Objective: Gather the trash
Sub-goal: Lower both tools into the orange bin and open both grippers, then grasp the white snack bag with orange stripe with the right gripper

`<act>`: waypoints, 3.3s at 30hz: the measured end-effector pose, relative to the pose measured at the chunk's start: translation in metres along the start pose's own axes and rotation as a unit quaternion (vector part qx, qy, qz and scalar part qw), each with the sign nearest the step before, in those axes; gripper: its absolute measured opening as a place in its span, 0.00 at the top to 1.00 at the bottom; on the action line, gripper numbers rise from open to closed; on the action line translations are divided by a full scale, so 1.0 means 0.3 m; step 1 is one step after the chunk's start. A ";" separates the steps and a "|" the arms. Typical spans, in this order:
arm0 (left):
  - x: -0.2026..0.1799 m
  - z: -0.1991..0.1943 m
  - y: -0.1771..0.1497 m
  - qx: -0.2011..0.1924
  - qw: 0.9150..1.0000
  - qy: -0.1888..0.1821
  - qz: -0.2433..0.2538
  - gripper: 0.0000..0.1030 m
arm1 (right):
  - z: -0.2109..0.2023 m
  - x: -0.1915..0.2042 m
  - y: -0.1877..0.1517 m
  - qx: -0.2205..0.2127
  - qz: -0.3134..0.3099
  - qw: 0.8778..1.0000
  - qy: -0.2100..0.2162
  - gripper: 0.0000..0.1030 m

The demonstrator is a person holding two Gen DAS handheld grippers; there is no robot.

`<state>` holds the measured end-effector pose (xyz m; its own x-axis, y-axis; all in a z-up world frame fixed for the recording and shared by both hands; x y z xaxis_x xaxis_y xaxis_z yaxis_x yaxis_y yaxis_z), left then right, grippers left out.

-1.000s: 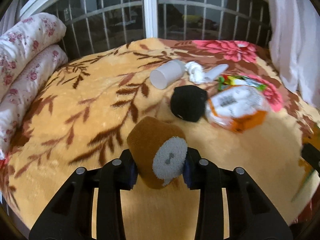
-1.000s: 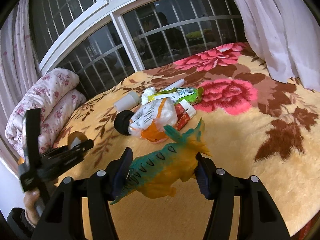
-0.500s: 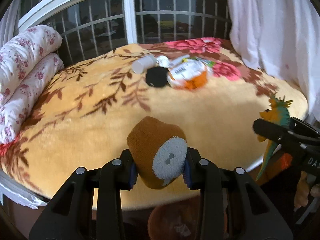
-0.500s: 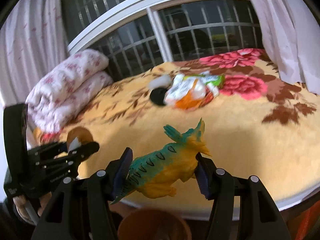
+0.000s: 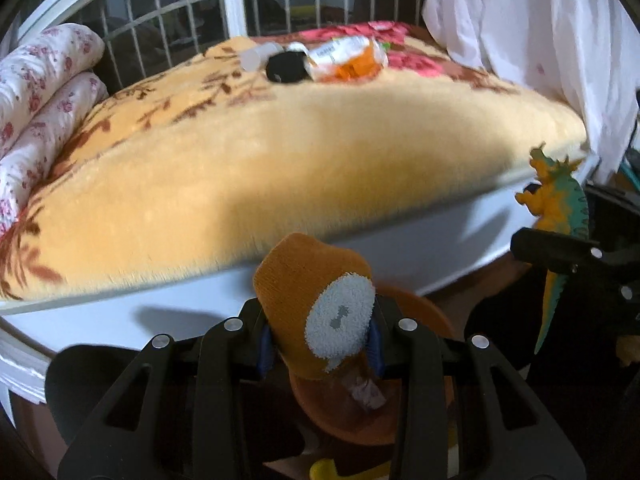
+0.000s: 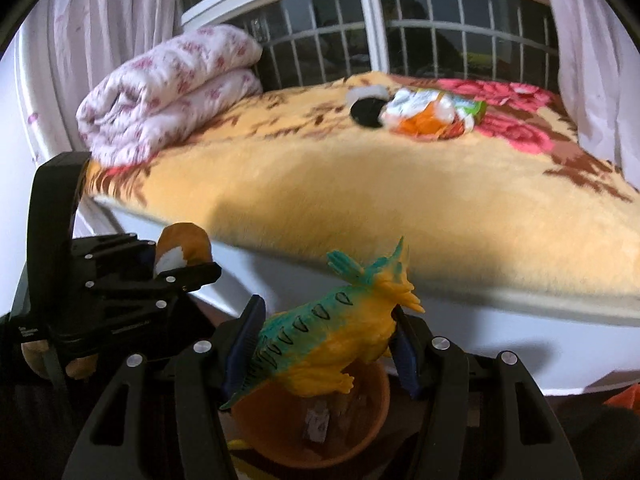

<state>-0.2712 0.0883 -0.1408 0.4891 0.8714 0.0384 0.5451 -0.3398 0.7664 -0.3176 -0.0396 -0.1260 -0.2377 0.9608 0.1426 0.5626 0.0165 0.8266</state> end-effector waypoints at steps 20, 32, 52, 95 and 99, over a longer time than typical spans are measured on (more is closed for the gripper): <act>-0.019 0.428 -0.365 0.235 0.971 -0.046 0.006 0.67 | 0.411 0.000 -0.418 0.282 -0.019 0.959 0.012 0.44; -0.035 0.472 -0.422 0.268 0.962 -0.047 0.023 0.41 | 0.486 -0.019 -0.493 0.342 0.022 0.939 0.013 0.33; -0.018 0.350 -0.296 0.211 0.974 -0.077 0.015 0.38 | 0.255 -0.047 -0.274 0.271 -0.002 0.962 0.029 0.32; 0.228 0.128 0.389 -0.062 0.992 -0.060 -0.097 0.24 | 0.369 -0.568 0.711 -0.168 0.201 0.963 -0.062 0.67; 0.156 0.186 0.470 -0.059 0.993 -0.074 -0.076 0.24 | 0.257 -0.703 0.672 -0.198 0.247 0.944 -0.099 0.67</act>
<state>-0.1335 0.0617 -0.0668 0.5070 0.8446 -0.1720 0.5409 -0.1563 0.8264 -0.0928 -0.2176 -0.0314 0.1507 0.8582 0.4906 0.2171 -0.5129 0.8305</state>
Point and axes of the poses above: each gripper's, at about its wrist camera, not at the fingertips, and z roughly the way its jaws point, x to its left, y to its top, the point moved 6 cm from there along z, roughly the way its jaws point, and after that the axes turned 8 degrees about -x, right-handed, at the moved point
